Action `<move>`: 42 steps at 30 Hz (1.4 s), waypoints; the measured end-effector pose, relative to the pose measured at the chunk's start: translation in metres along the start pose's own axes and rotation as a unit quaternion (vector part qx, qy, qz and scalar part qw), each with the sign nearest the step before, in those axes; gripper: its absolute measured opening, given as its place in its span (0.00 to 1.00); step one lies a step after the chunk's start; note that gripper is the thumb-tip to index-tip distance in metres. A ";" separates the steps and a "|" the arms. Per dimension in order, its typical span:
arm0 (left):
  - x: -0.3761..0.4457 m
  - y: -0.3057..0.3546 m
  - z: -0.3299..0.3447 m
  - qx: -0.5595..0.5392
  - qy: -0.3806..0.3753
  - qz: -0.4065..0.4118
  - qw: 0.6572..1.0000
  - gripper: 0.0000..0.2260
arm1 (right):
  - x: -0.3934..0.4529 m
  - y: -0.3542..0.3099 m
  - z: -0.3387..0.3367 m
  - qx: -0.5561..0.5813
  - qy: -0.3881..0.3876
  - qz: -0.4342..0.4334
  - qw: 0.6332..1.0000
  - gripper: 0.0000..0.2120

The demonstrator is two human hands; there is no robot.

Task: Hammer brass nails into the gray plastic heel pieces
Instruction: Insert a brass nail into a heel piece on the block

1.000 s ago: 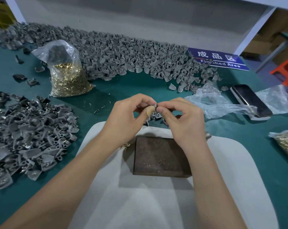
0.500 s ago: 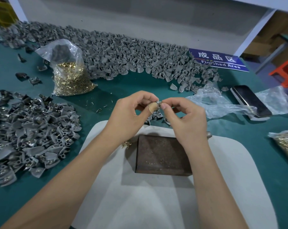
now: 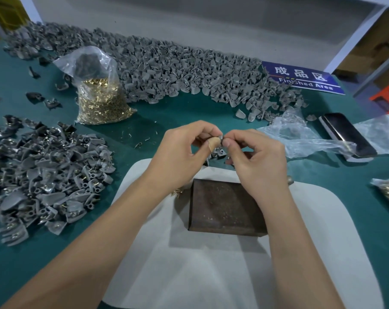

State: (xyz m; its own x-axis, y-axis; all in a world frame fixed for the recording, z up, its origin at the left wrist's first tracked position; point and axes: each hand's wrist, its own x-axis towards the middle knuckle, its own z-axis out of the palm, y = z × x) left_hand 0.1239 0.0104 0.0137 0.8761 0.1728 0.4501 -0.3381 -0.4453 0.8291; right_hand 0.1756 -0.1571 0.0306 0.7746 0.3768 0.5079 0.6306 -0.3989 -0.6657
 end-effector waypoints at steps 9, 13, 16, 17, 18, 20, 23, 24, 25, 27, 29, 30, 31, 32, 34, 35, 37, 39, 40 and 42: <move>-0.001 0.001 0.005 -0.049 0.027 -0.030 0.998 0.05 | -0.001 -0.001 0.001 0.088 0.005 0.054 0.995 0.05; -0.002 0.008 0.003 -0.053 0.028 -0.038 0.997 0.05 | -0.002 -0.007 -0.004 0.124 -0.002 0.074 0.989 0.06; -0.008 0.019 0.004 -0.062 0.018 -0.048 0.997 0.05 | -0.008 -0.011 -0.012 0.142 -0.003 0.102 0.985 0.04; -0.012 0.023 0.004 -0.065 0.008 -0.053 0.996 0.04 | -0.013 -0.013 -0.016 0.149 -0.002 0.112 0.982 0.04; -0.017 0.026 0.005 -0.069 -0.001 -0.060 0.996 0.04 | -0.019 -0.015 -0.020 0.155 -0.006 0.120 0.981 0.04; -0.027 0.034 0.005 -0.075 -0.009 -0.069 0.995 0.04 | -0.031 -0.020 -0.027 0.153 -0.021 0.128 0.980 0.05; -0.044 0.042 0.006 -0.045 -0.014 -0.076 0.996 0.04 | -0.048 -0.023 -0.041 0.120 -0.010 0.135 0.984 0.06; -0.049 0.044 0.006 -0.024 -0.019 -0.078 0.997 0.04 | -0.054 -0.022 -0.047 0.112 0.019 0.152 0.982 0.06; -0.055 0.046 0.007 -0.002 -0.026 -0.079 0.997 0.04 | -0.061 -0.020 -0.054 0.081 0.055 0.173 0.980 0.06; -0.064 0.047 0.008 0.047 -0.034 -0.071 0.996 0.05 | -0.075 -0.010 -0.069 -0.071 0.092 0.214 0.970 0.07; -0.072 0.047 0.010 0.097 -0.033 -0.054 0.993 0.05 | -0.092 -0.001 -0.078 -0.244 0.039 0.277 0.928 0.11; -0.075 0.046 0.011 0.110 -0.031 -0.048 0.992 0.05 | -0.099 0.000 -0.078 -0.295 -0.007 0.308 0.905 0.14; -0.077 0.045 0.012 0.119 -0.030 -0.043 0.992 0.04 | -0.105 0.001 -0.077 -0.318 -0.041 0.322 0.891 0.15; -0.079 0.043 0.012 0.125 -0.029 -0.039 0.991 0.03 | -0.108 0.000 -0.075 -0.324 -0.058 0.320 0.888 0.16; -0.082 0.038 0.013 0.130 -0.022 -0.032 0.991 0.02 | -0.110 -0.001 -0.072 -0.336 -0.070 0.303 0.889 0.15; -0.084 0.037 0.013 0.127 -0.016 -0.031 0.991 0.02 | -0.109 -0.002 -0.071 -0.351 -0.076 0.298 0.885 0.15; -0.088 0.034 0.014 0.125 -0.003 -0.029 0.992 0.03 | -0.107 -0.006 -0.072 -0.368 -0.062 0.297 0.879 0.15; -0.090 0.034 0.014 0.123 0.008 -0.024 0.992 0.03 | -0.105 -0.009 -0.081 -0.334 -0.010 0.286 0.898 0.15; -0.091 0.035 0.014 0.125 0.014 -0.021 0.992 0.03 | -0.104 -0.011 -0.088 -0.299 0.008 0.275 0.914 0.14; -0.091 0.035 0.015 0.133 0.022 -0.016 0.991 0.02 | -0.097 -0.016 -0.102 -0.177 -0.005 0.280 0.943 0.14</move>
State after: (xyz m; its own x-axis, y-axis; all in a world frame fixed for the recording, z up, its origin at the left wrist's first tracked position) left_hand 0.0377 -0.0335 -0.0034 0.8670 0.2255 0.4444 -0.2035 -0.6537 0.7288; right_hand 0.0947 -0.2728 0.0481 0.9917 0.0308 0.1245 0.1003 -0.7918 -0.6025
